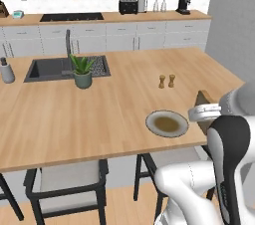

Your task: Start the toaster. Once the lever pops up, take the bread to the plate on the dining counter.

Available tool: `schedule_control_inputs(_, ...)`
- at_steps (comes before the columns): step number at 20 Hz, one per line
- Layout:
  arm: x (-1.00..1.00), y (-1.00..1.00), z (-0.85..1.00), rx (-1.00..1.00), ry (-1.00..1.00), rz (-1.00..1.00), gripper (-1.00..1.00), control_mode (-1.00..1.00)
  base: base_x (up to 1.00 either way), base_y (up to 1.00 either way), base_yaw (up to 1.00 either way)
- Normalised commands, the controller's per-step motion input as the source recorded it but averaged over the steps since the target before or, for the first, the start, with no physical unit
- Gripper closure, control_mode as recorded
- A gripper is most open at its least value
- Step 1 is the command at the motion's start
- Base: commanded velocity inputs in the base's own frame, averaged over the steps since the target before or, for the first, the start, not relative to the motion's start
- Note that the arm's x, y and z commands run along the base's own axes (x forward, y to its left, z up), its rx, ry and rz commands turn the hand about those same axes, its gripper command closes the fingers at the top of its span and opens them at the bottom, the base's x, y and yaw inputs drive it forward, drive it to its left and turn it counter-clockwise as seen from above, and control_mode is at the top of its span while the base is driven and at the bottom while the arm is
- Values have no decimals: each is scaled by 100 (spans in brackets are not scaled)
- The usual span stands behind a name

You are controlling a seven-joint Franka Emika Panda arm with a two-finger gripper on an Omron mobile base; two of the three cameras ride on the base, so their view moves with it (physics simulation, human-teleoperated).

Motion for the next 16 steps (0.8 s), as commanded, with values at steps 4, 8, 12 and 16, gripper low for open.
schedule_control_inputs(4, 97, -69, -51, 22, 1, 26, 100, -100, 0, 0, 0)
schedule_control_inputs(8, 100, -60, -60, 30, 7, 38, 100, -100, 0, 0, 0)
schedule_control_inputs(12, 95, -8, -44, 18, 17, 20, 100, -100, 0, 0, 0)
schedule_control_inputs(16, 86, 38, -29, 1, 23, 1, 100, -100, 0, 0, 0)
